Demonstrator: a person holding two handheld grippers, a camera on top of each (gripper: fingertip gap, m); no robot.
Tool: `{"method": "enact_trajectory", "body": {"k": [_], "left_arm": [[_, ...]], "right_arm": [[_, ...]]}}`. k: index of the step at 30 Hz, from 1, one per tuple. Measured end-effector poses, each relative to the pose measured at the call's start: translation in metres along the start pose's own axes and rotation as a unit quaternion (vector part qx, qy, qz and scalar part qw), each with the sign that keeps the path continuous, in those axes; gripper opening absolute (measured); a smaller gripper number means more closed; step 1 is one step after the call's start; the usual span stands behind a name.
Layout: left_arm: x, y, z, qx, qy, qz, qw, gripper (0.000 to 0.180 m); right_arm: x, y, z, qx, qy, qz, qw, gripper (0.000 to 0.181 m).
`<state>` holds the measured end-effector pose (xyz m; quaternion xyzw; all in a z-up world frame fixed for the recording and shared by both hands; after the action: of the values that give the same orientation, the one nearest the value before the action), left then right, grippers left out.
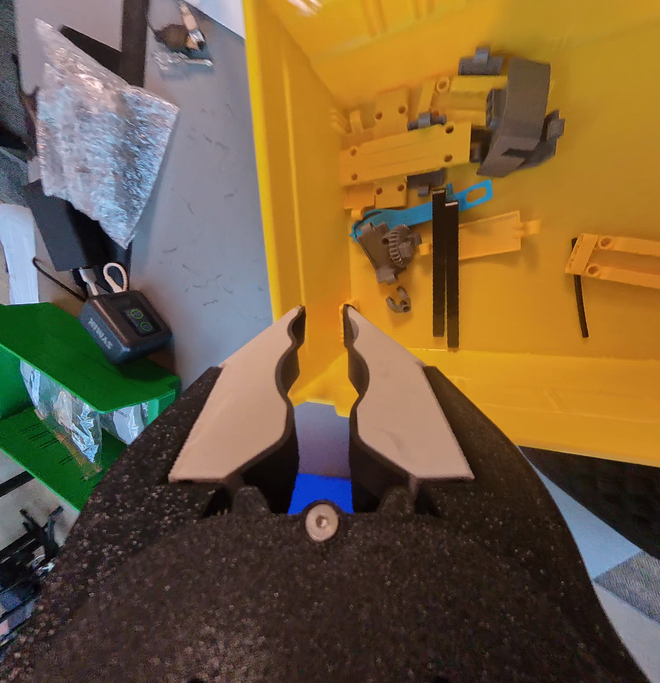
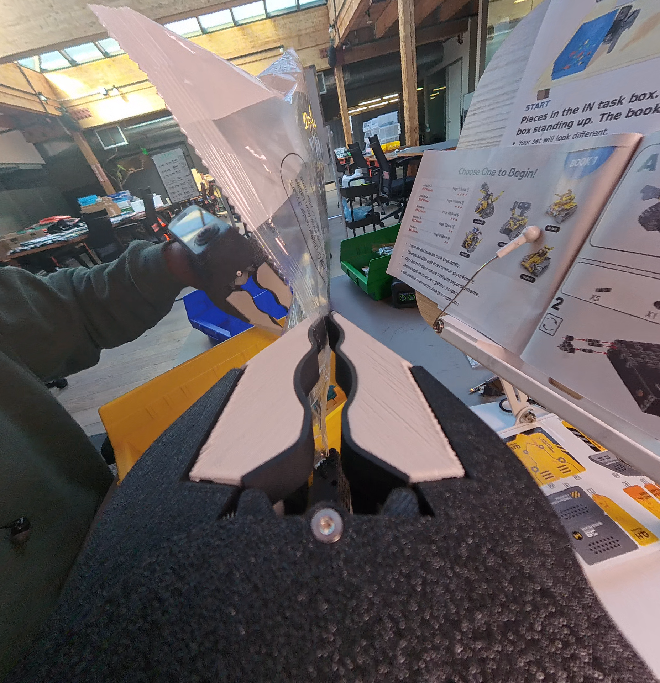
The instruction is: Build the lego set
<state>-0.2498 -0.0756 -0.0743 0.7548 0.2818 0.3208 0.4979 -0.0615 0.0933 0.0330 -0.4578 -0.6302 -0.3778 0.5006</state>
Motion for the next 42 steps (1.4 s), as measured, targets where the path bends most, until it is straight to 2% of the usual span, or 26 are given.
{"method": "enact_trajectory", "body": {"k": [5, 9, 12, 14, 15, 17, 24, 27, 31, 34, 36, 38, 42], "left_arm": [[0.012, 0.038, -0.011, 0.01, 0.062, 0.178, 0.982, 0.031], [0.027, 0.074, 0.004, -0.073, 0.108, 0.361, 0.923, 0.053], [0.031, 0.084, 0.015, -0.129, 0.135, 0.435, 0.881, 0.069], [0.035, 0.083, 0.023, -0.155, 0.14, 0.462, 0.862, 0.069], [0.038, 0.082, 0.029, -0.17, 0.136, 0.472, 0.854, 0.053], [0.041, 0.083, 0.042, -0.199, 0.109, 0.48, 0.847, 0.0], [0.038, 0.086, 0.046, -0.224, 0.137, 0.478, 0.838, 0.0], [0.031, 0.082, 0.045, -0.215, 0.146, 0.472, 0.842, 0.0], [0.028, 0.074, 0.053, -0.223, 0.154, 0.467, 0.842, 0.0], [0.031, 0.065, 0.06, -0.225, 0.147, 0.452, 0.851, 0.0], [0.034, 0.062, 0.062, -0.223, 0.141, 0.445, 0.856, 0.0], [0.035, 0.062, 0.062, -0.221, 0.141, 0.445, 0.857, 0.0], [0.033, 0.077, 0.058, -0.228, 0.151, 0.476, 0.836, 0.0]], "right_arm": [[-0.014, -0.01, -0.011, 0.033, -0.006, -0.03, 0.999, 0.0], [-0.031, -0.024, -0.027, 0.073, -0.011, -0.059, 0.996, 0.0], [-0.042, -0.033, -0.04, 0.107, -0.018, -0.077, 0.991, 0.0], [-0.048, -0.037, -0.051, 0.135, -0.027, -0.086, 0.987, 0.0], [-0.051, -0.039, -0.056, 0.148, -0.03, -0.09, 0.984, 0.0], [-0.055, -0.042, -0.063, 0.168, -0.037, -0.096, 0.98, 0.0], [-0.057, -0.039, -0.054, 0.151, -0.027, -0.102, 0.983, 0.0], [-0.057, -0.034, -0.05, 0.14, 0.01, -0.103, 0.985, 0.002], [-0.047, -0.034, -0.056, 0.121, 0.064, -0.082, 0.987, 0.055], [-0.039, -0.043, -0.066, 0.112, 0.085, -0.036, 0.989, 0.061], [-0.033, -0.045, -0.069, 0.104, 0.092, -0.002, 0.99, 0.051], [-0.024, -0.039, -0.069, 0.106, 0.101, 0.033, 0.989, 0.001], [-0.02, -0.032, -0.066, 0.115, 0.1, 0.044, 0.987, 0.0]]}}
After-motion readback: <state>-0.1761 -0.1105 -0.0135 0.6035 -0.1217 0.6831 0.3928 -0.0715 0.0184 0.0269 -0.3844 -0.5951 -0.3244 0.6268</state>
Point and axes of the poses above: each gripper's, where its closed fingertips meet, y back along the fingers, x out of its top, z = x × y across the jaws, the point moved 3 cm from there along y, back along the fingers, and after that the axes turned 4 degrees about -x, right-handed, at the moved point
